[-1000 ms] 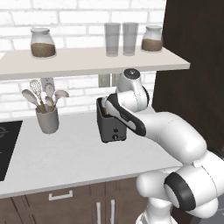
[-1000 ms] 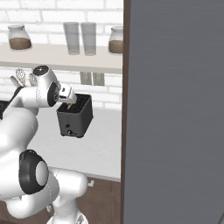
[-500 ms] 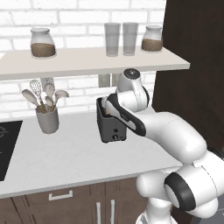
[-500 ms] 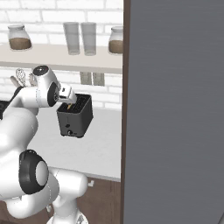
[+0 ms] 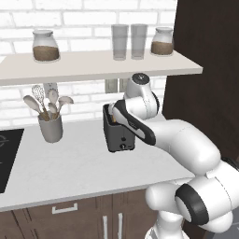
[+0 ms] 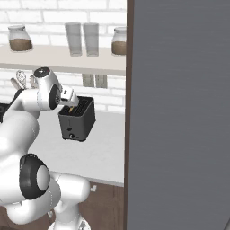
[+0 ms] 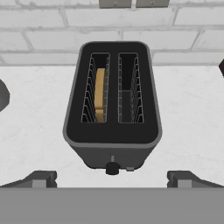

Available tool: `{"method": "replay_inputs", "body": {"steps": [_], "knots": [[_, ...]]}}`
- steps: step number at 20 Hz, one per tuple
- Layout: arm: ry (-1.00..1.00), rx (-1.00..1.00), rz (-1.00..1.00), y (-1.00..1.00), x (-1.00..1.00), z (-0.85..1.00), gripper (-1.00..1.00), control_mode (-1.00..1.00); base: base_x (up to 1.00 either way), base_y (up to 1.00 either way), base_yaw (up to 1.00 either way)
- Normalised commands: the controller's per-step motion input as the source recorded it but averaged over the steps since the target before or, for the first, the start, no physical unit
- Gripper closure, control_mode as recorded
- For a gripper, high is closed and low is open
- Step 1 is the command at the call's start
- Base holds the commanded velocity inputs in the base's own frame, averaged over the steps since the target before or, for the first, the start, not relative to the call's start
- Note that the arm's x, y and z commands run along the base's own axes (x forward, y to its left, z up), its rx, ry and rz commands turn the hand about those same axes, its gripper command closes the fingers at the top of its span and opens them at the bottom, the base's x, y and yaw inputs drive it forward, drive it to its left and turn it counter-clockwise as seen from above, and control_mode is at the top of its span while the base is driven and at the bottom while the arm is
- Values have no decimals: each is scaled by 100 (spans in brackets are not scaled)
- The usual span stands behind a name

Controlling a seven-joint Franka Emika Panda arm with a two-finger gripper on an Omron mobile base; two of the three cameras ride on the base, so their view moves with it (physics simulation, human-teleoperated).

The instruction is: Start the toaster. Once the lever pops up, take the bread to the plate on the dining counter.

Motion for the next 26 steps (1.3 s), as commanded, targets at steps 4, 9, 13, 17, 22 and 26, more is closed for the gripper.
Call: {"method": "replay_inputs", "body": {"steps": [4, 9, 13, 17, 22, 26], "knots": [[0, 0, 0, 0, 0, 0, -100, -100, 0, 0, 0], [0, 0, 0, 0, 0, 0, -100, -100, 0, 0, 0], [0, 0, 0, 0, 0, 0, -100, -100, 0, 0, 0], [0, 0, 0, 0, 0, 0, -100, -100, 0, 0, 0], [0, 0, 0, 0, 0, 0, -100, -100, 0, 0, 0], [0, 0, 0, 0, 0, 0, -100, -100, 0, 0, 0]]}}
